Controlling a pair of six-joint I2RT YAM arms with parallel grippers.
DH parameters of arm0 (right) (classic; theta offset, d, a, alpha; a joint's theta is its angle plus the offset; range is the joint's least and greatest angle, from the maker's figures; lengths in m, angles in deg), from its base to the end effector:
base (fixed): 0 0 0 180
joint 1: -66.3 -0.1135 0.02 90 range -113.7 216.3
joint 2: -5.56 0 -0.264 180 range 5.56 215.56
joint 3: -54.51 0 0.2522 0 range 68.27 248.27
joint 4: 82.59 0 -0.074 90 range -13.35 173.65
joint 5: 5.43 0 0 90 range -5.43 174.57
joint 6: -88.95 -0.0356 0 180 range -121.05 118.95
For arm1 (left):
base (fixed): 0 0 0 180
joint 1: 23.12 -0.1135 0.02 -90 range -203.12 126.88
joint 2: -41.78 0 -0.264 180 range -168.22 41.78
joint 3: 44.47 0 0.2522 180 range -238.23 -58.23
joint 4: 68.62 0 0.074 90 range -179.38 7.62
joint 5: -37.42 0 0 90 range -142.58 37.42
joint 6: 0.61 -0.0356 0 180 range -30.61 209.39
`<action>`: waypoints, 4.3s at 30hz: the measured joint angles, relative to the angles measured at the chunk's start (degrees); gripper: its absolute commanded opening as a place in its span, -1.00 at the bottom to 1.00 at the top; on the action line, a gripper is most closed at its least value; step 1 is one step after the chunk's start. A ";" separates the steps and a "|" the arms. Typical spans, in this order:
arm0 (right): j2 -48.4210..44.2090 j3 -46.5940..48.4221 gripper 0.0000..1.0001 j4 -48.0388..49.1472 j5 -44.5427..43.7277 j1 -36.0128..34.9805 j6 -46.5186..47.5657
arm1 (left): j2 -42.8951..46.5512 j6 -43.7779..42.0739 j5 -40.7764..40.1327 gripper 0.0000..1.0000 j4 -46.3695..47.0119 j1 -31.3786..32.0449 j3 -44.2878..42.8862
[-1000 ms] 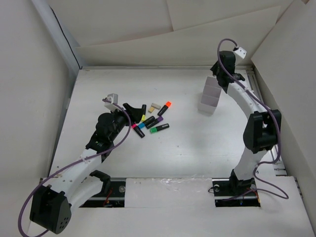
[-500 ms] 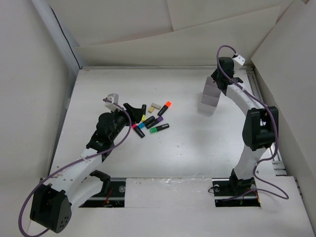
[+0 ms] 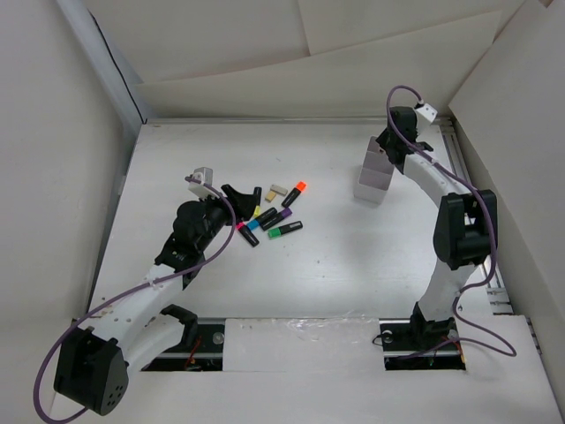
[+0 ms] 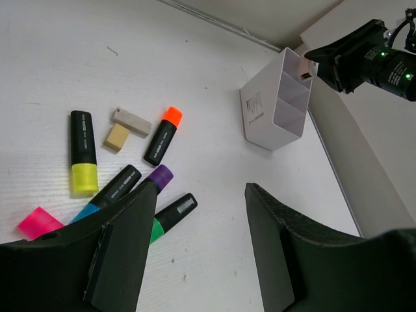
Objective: Sort the stationery into containers
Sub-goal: Place the stapler in the storage box, then pick up the stationery from the center of the board, then place the stationery in the storage box.
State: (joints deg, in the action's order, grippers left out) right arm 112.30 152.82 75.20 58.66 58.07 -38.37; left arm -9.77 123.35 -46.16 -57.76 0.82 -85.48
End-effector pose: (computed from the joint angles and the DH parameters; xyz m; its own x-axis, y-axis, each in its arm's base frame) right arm 0.4345 0.0471 0.2753 -0.2536 0.5143 -0.8192 0.4993 0.7950 0.3445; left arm 0.1932 -0.0901 0.2747 -0.2781 -0.4839 -0.8298 0.4221 0.7144 -0.5581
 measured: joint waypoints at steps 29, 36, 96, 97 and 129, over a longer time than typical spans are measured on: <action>-0.24 -1.75 -0.04 1.44 -1.60 -2.38 -0.26 | 0.00 -0.02 0.09 0.08 0.02 0.00 0.00; -0.50 -1.90 0.14 1.64 -2.14 -2.43 -0.20 | 0.02 0.00 0.17 0.08 0.00 0.00 0.00; 28.33 26.67 -0.29 -20.04 24.76 -29.92 40.09 | 5.27 1.07 -4.02 0.05 -0.90 0.00 0.26; 28.33 26.67 -0.32 -19.93 25.14 -29.83 40.06 | 5.31 1.07 -4.09 0.05 -0.92 0.00 0.26; -7.39 -4.04 -0.94 6.32 14.08 -2.93 13.11 | 5.75 1.07 -3.30 0.05 -0.79 0.00 0.26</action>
State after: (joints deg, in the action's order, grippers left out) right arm 104.92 148.78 81.52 72.73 55.14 -25.26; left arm -4.02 124.42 -49.46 -58.55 0.82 -85.22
